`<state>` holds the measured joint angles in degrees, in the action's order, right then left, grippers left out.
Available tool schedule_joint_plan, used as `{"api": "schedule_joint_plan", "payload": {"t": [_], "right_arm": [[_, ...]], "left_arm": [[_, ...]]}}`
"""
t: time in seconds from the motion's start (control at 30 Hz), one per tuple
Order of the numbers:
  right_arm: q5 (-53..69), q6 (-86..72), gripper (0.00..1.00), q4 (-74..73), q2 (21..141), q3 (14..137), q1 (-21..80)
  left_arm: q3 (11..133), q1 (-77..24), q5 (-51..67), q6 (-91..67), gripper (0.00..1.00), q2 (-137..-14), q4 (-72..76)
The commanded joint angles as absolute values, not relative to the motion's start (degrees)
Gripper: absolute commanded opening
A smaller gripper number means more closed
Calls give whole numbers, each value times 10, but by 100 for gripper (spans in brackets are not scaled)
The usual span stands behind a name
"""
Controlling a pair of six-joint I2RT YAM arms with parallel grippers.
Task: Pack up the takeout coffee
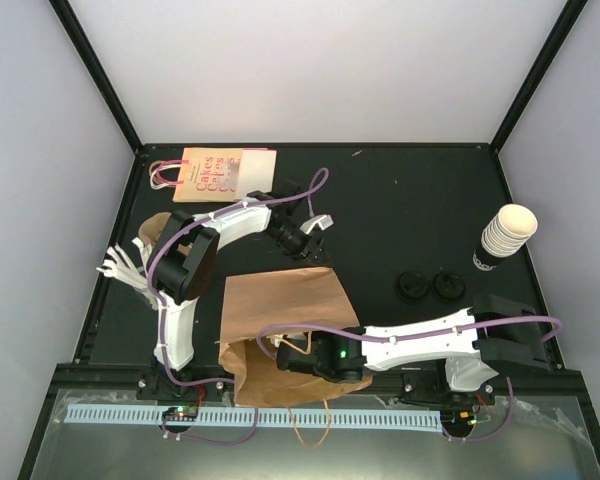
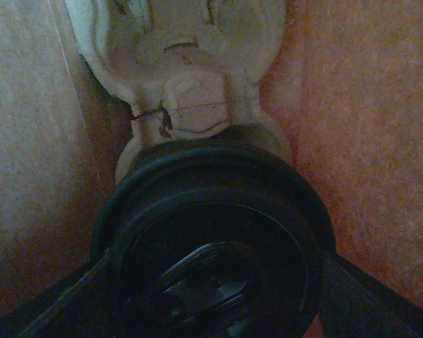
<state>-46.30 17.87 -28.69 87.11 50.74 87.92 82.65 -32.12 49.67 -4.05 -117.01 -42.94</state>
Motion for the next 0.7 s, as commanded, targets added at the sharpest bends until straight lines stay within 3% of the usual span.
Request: {"api": "schedule_joint_plan", "payload": {"t": [0.0, 0.3, 0.67], "right_arm": [[-401, 169, 55, -377, 911, 477, 849], [-395, 175, 56, -370, 863, 471, 849], [-302, 163, 56, -406, 833, 486, 848]], "left_arm": [[808, -331, 492, -33, 47, -1178, -476], [817, -331, 499, -36, 47, -1173, -482], [779, -347, 532, -69, 47, -1144, -445]]}}
